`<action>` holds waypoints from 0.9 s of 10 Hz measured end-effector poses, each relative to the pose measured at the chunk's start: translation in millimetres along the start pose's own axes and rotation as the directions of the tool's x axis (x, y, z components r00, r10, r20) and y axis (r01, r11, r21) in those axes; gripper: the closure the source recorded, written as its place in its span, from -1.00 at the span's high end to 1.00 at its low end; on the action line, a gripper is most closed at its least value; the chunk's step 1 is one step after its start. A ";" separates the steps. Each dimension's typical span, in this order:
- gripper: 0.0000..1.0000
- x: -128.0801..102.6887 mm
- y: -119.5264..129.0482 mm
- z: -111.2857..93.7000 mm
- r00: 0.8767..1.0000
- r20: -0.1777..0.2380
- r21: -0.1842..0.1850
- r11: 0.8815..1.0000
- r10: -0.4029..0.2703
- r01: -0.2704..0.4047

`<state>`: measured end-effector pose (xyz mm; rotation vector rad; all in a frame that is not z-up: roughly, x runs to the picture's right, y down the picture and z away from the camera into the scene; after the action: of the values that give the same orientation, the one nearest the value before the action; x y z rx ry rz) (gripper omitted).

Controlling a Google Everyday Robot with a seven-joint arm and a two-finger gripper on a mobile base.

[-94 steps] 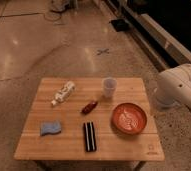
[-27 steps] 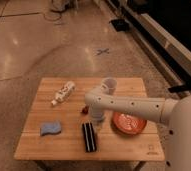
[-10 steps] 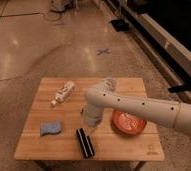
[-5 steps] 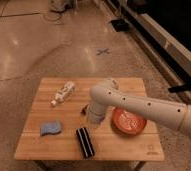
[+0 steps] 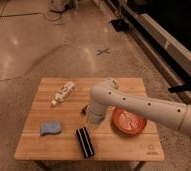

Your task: Push the eraser across the table

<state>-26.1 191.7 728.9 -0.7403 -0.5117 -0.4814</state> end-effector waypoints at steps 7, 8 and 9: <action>-1.00 3.5 -1.6 1.2 1.000 -0.008 0.006 1.000 0.005 -0.005; -1.00 5.4 -2.4 3.3 1.000 -0.014 0.008 1.000 0.008 -0.007; -1.00 11.1 -3.6 8.0 0.999 -0.031 0.014 1.000 0.016 -0.016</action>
<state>-21.7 192.7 742.3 -0.7220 -0.4793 -0.4736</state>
